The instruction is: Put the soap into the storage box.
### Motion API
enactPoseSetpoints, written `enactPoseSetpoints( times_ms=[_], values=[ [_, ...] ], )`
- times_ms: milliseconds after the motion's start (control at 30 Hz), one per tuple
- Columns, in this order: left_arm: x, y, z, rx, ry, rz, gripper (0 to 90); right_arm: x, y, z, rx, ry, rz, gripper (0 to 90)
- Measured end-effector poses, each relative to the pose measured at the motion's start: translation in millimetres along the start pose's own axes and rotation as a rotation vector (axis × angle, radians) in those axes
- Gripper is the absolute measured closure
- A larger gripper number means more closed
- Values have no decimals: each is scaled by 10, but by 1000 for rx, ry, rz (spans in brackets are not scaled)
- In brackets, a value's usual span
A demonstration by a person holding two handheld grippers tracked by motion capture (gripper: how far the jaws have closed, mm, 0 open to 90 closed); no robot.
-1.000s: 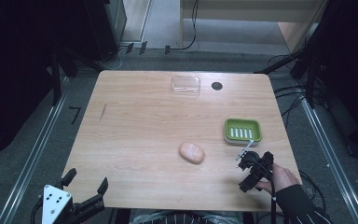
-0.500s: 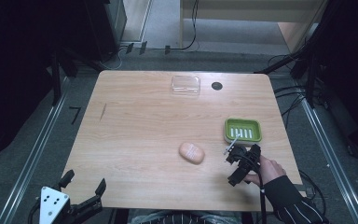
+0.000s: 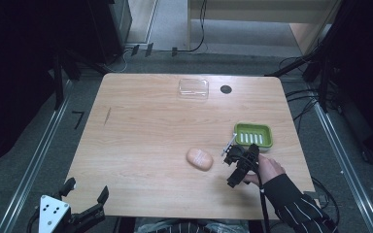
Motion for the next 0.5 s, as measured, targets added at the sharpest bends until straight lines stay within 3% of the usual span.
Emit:
enactPoseSetpoints(
  times_ms=[500],
  values=[
    [-3,-9,7,3,2,5,72,-319,37,44,-16,6,-50,4]
  ],
)
Point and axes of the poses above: each handheld gripper's, and its own axes: z roughly forward along the jaws, x roughly out of its underside, y roughly to its left, the point moved 7 cm from there along z, roughly forward along the jaws, and after that the axes turned 11 degrees about -x, right-handed, at the moved point
